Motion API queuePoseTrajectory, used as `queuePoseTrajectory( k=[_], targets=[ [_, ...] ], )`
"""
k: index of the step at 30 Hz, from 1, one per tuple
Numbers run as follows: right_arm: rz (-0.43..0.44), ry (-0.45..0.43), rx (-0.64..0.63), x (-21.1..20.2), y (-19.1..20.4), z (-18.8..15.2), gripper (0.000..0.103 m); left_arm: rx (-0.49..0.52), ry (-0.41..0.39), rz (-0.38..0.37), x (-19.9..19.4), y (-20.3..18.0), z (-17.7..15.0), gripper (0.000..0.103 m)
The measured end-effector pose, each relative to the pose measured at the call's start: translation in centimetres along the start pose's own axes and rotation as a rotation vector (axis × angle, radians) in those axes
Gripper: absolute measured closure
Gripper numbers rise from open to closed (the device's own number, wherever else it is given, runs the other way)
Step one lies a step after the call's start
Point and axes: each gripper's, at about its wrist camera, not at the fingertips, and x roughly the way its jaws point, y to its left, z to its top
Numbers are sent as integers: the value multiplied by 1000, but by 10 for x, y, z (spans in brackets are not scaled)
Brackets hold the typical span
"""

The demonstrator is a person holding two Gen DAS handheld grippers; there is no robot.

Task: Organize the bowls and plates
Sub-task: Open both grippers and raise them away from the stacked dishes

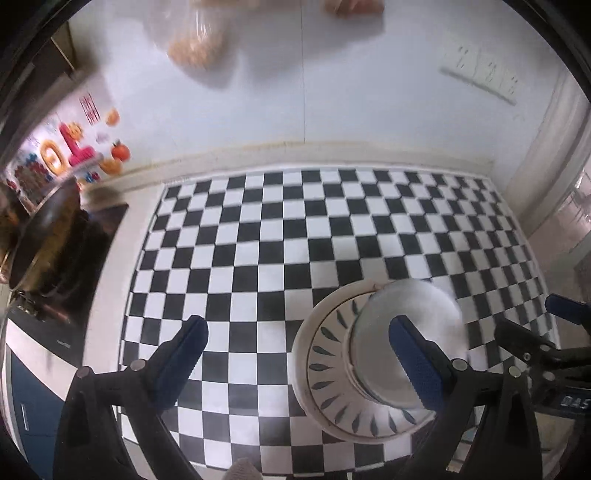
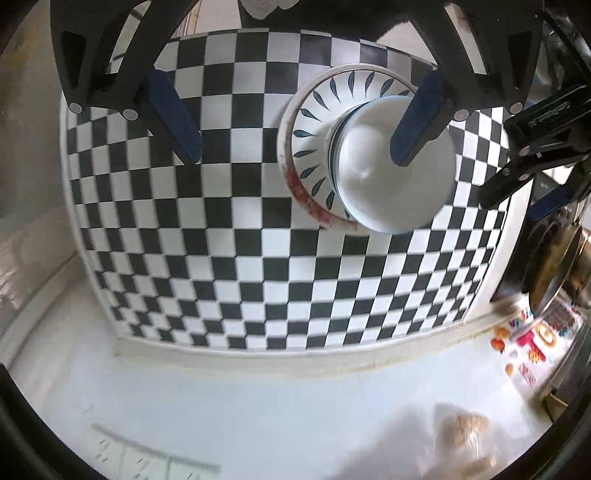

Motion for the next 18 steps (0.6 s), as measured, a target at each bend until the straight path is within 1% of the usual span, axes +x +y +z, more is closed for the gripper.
queuePoseTrajectory(
  k=[2,6,9,11,14,18],
  targets=[
    [-35,-54,3,-21,1,-4,0,1,-24,12,-15,-5,2,3],
    [-76,-125,-8,-57,6,-11,0,-7,-60,5,-48,-12,3,3],
    [-85,-184,-17,-91,11,-18,0,-9,-85,7,-69,-19,2,3],
    [-87,-212,-23,-107,10,-24,0,-9,-104,14,-85,-25,-2,3],
    [-92,-276,-30,-143,6,-33,0,-7,-135,14,-109,-34,-10,3],
    [-94,-334,-30,-179,1,-48,0,2,-178,37,-138,-45,-19,3]
  ],
)
